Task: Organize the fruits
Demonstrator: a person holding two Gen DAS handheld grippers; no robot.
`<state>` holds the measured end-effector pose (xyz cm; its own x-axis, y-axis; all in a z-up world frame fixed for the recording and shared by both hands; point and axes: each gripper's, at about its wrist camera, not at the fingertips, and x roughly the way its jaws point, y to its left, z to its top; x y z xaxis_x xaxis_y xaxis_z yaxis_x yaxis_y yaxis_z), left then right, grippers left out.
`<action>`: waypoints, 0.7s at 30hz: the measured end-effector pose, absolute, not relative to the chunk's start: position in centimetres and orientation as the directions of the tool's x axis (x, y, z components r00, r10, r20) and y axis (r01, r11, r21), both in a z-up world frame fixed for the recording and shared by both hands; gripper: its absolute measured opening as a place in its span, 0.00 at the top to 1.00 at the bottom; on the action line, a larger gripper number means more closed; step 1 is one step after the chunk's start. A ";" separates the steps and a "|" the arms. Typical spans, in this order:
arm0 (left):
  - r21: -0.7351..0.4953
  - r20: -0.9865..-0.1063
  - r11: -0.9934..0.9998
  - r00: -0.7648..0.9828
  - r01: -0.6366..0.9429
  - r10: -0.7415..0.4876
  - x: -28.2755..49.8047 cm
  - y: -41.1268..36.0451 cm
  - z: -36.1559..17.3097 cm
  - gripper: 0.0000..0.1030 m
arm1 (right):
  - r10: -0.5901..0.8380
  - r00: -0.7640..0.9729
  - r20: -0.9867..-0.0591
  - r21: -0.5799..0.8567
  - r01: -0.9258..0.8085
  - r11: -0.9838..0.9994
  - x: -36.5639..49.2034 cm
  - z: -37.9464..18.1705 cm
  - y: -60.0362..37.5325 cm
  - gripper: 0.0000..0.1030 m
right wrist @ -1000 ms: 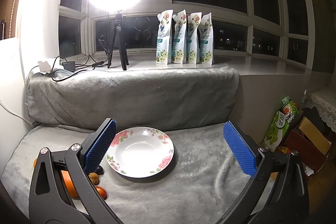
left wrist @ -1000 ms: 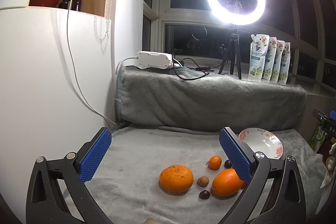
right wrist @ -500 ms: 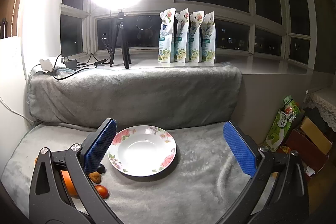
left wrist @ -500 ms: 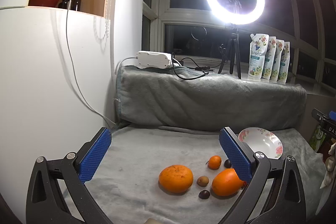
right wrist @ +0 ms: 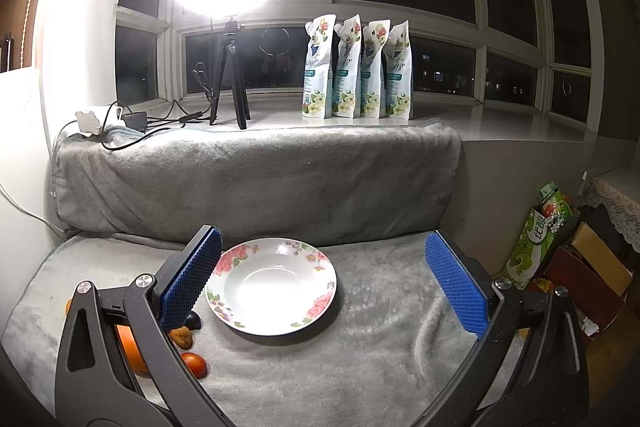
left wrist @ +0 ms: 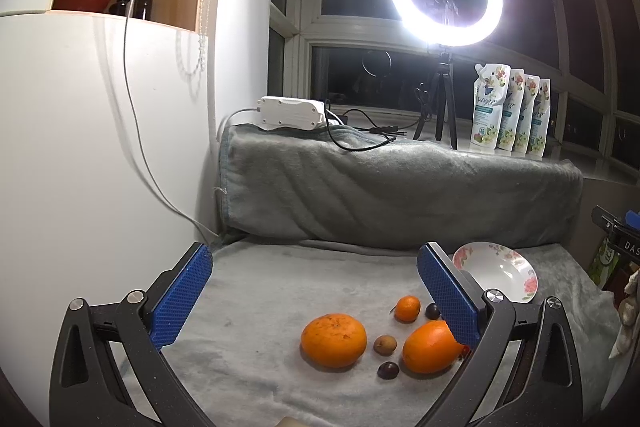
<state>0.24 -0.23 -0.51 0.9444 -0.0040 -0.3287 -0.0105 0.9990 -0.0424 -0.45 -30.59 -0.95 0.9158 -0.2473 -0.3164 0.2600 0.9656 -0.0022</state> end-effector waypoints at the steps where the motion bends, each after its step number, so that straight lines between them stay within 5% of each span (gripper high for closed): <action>1: -0.042 -0.329 0.999 0.944 -0.010 -0.004 0.2 -0.2 -0.5 0.01 | -0.246 0.916 -0.317 -0.002 0.259 0.966 -0.4 -1.0 -30.5 0.00; 21: -0.043 -0.363 0.999 0.931 0.011 -0.026 0.7 -0.4 -1.5 0.02 | -0.227 0.910 -0.346 -0.004 0.240 0.971 0.2 -2.0 -30.4 0.00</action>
<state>0.74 -0.44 -1.52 0.9313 -0.0261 -0.3634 0.0113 0.9990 -0.0429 0.23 -30.40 -2.03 0.9104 -0.2269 -0.3459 0.2404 0.9707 -0.0042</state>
